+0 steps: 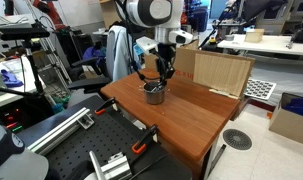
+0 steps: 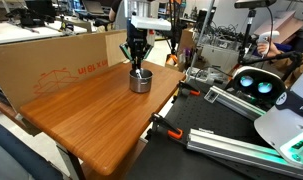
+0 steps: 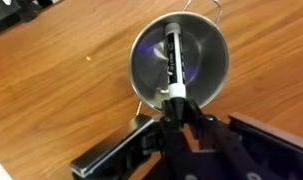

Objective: Remove the marker from the silver cup and place it on the table

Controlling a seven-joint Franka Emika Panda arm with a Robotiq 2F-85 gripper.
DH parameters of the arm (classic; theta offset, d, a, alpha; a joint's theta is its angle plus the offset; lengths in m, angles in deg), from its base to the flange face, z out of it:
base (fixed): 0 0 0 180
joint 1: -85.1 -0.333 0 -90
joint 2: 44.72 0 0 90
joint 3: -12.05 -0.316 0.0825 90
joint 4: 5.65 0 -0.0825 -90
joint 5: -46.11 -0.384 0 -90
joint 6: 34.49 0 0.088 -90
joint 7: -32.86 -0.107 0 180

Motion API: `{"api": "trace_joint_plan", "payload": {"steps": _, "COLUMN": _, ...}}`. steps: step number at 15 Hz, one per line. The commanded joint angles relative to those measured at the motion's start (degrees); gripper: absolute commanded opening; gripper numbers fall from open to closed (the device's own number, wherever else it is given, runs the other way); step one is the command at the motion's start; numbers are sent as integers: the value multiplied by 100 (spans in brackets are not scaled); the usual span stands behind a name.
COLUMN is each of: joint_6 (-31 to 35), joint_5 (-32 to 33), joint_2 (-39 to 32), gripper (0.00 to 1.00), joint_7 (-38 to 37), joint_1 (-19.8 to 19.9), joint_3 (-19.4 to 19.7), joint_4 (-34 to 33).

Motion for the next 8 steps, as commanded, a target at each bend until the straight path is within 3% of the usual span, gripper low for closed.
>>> {"api": "trace_joint_plan", "payload": {"steps": 1, "joint_6": -195, "joint_5": -224, "joint_2": 114, "gripper": 5, "joint_7": 236, "joint_1": 80, "joint_3": -99, "joint_4": -46}}
{"api": "trace_joint_plan", "payload": {"steps": 5, "joint_6": -312, "joint_5": -799, "joint_2": 618, "gripper": 5, "joint_7": 847, "joint_1": 290, "joint_3": -264, "joint_4": 98}}
{"api": "trace_joint_plan", "payload": {"steps": 8, "joint_6": -840, "joint_5": -1428, "joint_2": 1124, "gripper": 5, "joint_7": 1353, "joint_1": 474, "joint_3": -248, "joint_4": 41}}
